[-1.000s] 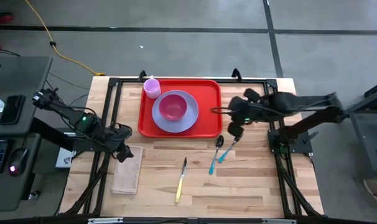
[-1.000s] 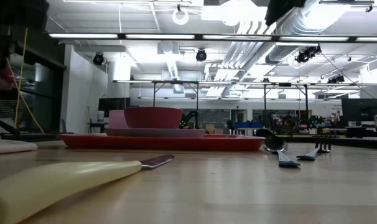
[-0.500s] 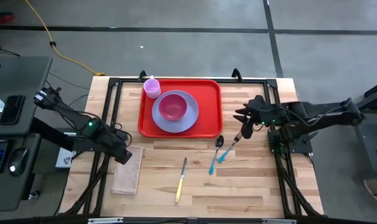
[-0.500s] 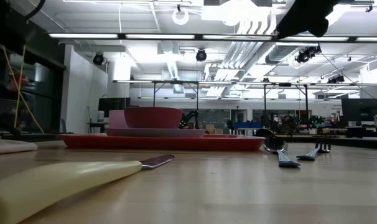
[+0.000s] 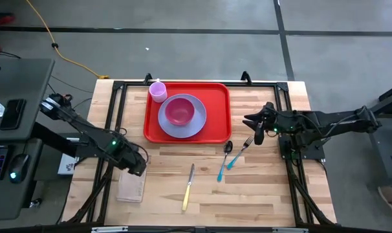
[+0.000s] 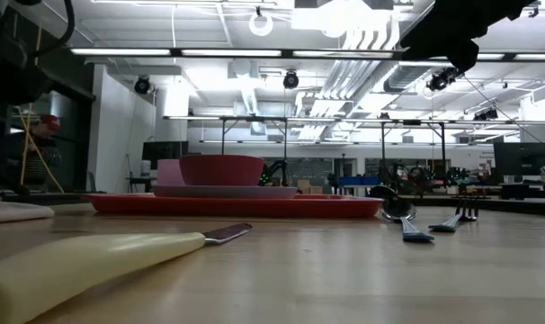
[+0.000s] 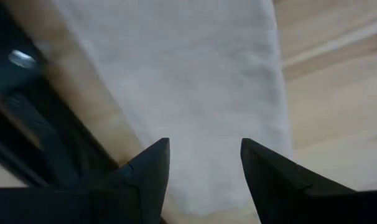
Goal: Set up tray
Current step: Put the brown napkin on the red serving tray
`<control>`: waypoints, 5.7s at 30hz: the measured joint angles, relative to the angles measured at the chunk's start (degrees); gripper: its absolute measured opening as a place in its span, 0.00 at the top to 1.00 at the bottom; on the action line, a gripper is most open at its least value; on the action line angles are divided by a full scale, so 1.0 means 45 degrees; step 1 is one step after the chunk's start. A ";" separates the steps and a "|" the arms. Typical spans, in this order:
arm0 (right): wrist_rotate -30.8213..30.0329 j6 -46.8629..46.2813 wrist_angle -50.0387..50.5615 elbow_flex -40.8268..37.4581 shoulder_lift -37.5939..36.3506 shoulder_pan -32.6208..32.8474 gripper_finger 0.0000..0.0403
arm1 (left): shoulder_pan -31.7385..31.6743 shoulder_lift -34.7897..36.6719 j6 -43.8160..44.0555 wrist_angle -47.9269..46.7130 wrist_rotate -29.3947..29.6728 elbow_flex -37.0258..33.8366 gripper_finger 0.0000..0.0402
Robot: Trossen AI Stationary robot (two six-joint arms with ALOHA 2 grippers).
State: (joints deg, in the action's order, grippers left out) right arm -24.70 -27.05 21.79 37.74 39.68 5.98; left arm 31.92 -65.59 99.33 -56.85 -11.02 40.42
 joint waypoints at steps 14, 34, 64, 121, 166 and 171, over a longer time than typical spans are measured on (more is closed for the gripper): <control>0.0081 -0.0011 0.0003 0.0000 0.0005 0.0000 0.74 | -0.0005 -0.1602 0.1966 0.3372 0.0636 0.0000 0.43; 0.1269 0.0343 0.0041 0.0000 0.0010 0.0000 0.74 | -0.0051 -0.5205 0.3940 0.4269 0.0220 0.0101 0.43; 0.0950 0.0690 0.0142 0.0000 0.0010 0.0003 0.74 | -0.0607 -0.5915 0.3479 0.4120 0.1184 0.1245 0.78; 0.6399 -0.6776 -1.0927 0.0015 0.9792 0.0000 0.74 | -0.2623 -0.4167 -0.3053 0.7497 0.2813 0.1559 0.97; 0.6183 -0.8298 -0.9218 0.3760 1.3594 -0.0840 0.48 | -0.2623 -0.4026 -0.4125 0.8744 0.3762 0.1583 0.95; 0.6268 -0.8611 -0.9200 0.3789 1.3901 -0.0845 0.48 | -0.2617 -0.4026 -0.4166 0.8718 0.3762 0.1583 0.96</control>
State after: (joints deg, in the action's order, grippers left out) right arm 3.51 -65.80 -19.61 54.78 102.23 2.17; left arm 20.15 -83.70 80.59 -17.62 5.91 47.55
